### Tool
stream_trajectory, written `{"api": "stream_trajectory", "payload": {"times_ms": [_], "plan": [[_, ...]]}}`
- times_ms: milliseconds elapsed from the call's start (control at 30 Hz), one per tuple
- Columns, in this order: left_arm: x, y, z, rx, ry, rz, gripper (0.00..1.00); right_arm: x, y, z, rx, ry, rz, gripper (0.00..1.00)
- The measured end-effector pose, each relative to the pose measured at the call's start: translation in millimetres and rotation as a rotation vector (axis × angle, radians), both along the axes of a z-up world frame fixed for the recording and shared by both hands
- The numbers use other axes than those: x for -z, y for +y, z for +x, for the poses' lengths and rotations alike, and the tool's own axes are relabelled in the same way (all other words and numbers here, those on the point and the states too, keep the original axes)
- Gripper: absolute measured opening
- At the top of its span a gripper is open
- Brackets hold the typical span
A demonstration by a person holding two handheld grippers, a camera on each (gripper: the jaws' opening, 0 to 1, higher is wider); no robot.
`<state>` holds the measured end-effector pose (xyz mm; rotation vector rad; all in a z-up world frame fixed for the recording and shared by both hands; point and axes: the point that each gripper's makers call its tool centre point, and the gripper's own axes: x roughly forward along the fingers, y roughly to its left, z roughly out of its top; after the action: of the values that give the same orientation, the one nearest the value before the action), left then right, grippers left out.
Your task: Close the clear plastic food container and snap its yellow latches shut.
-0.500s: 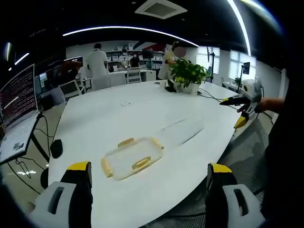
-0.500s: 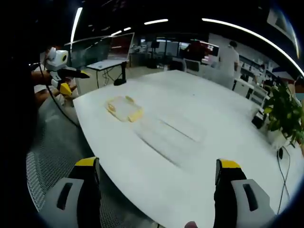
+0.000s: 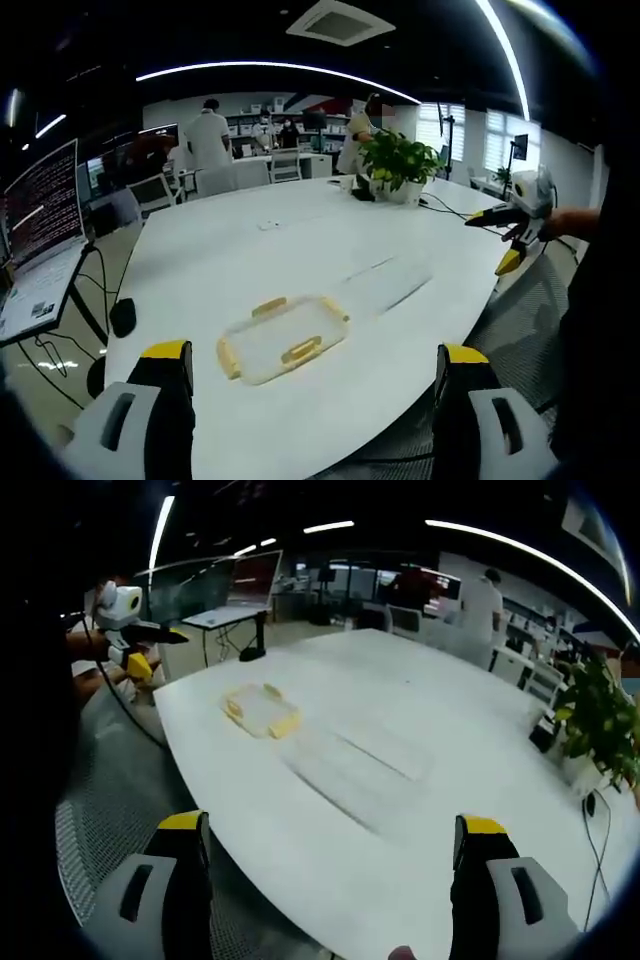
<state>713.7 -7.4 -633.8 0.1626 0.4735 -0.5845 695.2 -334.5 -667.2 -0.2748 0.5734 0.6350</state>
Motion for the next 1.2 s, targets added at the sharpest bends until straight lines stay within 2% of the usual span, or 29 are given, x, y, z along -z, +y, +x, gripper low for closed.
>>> {"api": "stream_trajectory", "payload": {"times_ms": [133, 1200], "plan": [[-2.3, 1.2, 1.1, -0.004, -0.012, -0.002, 0.99, 0.0, -0.3, 0.5, 0.002, -0.001, 0.002, 1.0], [4.3, -5.8, -3.7, 0.019, 0.026, -0.008, 0.99, 3.0, -4.6, -2.4, 0.013, 0.005, 0.007, 1.0]]}}
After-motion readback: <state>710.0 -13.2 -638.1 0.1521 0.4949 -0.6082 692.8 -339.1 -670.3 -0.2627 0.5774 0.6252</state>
